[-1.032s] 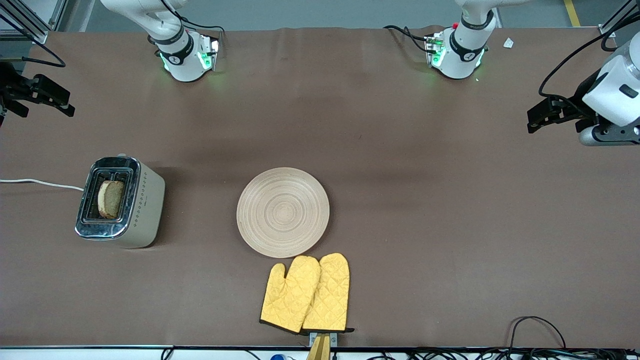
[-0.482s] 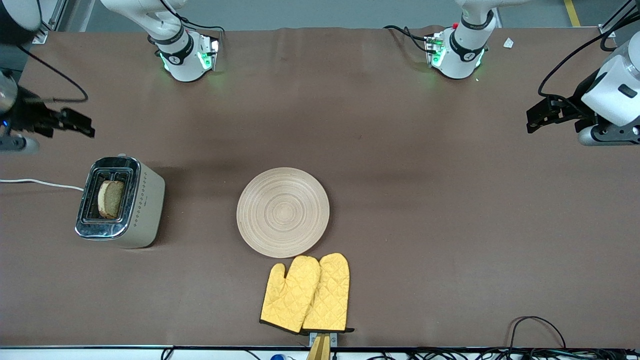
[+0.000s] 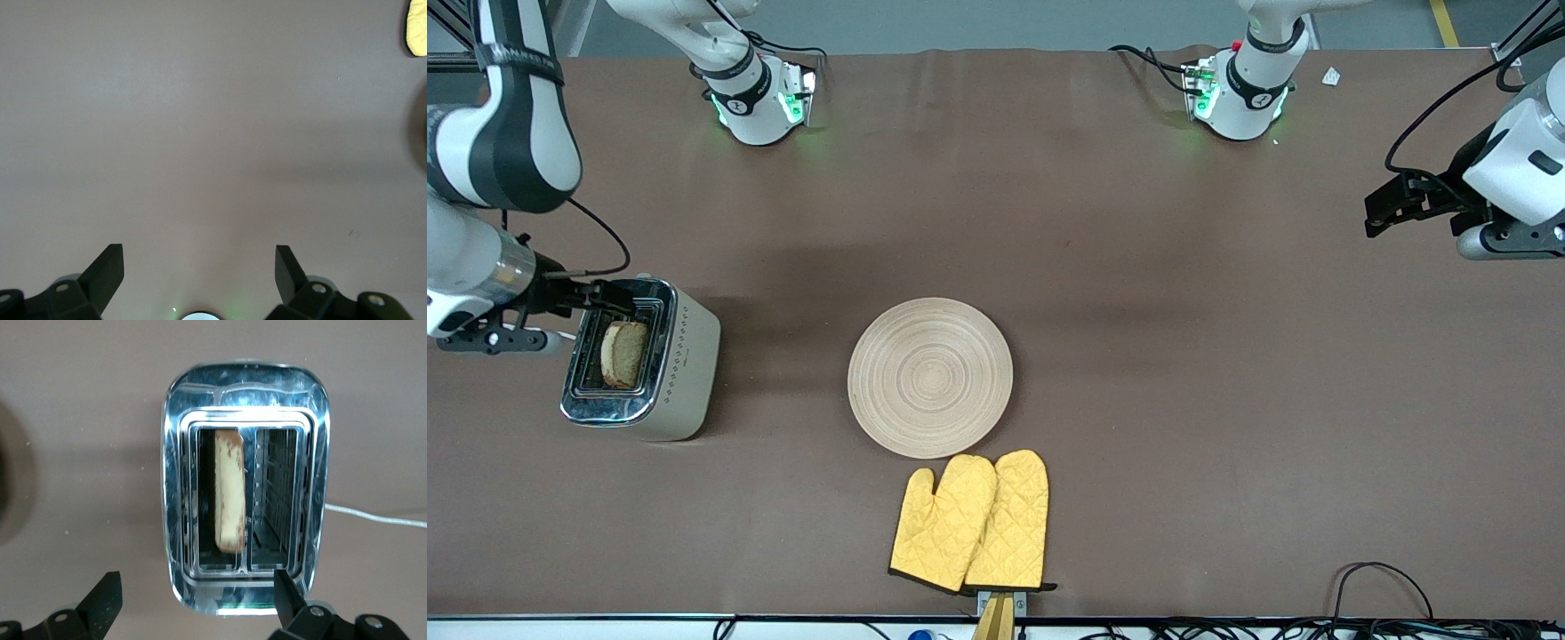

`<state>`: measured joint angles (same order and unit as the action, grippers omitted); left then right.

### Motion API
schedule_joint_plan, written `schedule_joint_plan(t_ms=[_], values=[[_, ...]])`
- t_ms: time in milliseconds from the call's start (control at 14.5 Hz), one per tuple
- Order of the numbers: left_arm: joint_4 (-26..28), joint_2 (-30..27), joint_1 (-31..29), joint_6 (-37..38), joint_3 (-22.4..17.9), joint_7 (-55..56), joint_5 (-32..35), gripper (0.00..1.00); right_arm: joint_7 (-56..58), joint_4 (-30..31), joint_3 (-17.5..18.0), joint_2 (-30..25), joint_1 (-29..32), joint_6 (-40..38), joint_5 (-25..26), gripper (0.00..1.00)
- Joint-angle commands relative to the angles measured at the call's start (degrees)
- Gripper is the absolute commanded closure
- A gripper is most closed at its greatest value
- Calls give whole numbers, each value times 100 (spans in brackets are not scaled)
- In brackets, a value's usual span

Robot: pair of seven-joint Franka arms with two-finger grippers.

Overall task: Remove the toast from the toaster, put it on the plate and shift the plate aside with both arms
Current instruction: 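Reach the right gripper down to the bread slice in the toaster, then close the right gripper on the bread slice and lift it out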

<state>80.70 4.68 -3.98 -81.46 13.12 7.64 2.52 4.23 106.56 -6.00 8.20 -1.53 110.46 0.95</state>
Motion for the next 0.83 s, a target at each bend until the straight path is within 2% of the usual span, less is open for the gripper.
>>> schedule_joint_plan(t_ms=[0,206,275,344,413,757], values=[[-177,68,-16,121,15,-114,64,0,148,137,37,251,91,457,20,0],[-177,77,-24,121,6,-114,56,0,192,137,46,471,232,687,20,2],[-177,68,-24,121,6,-114,56,0,236,137,46,481,232,696,20,41],[-177,68,-16,121,6,-114,56,0,236,137,37,489,223,713,20,92],[-177,68,-24,121,6,-114,56,0,236,137,37,489,223,714,20,100],[-177,68,-24,121,6,-114,56,0,236,85,37,603,284,731,20,100]])
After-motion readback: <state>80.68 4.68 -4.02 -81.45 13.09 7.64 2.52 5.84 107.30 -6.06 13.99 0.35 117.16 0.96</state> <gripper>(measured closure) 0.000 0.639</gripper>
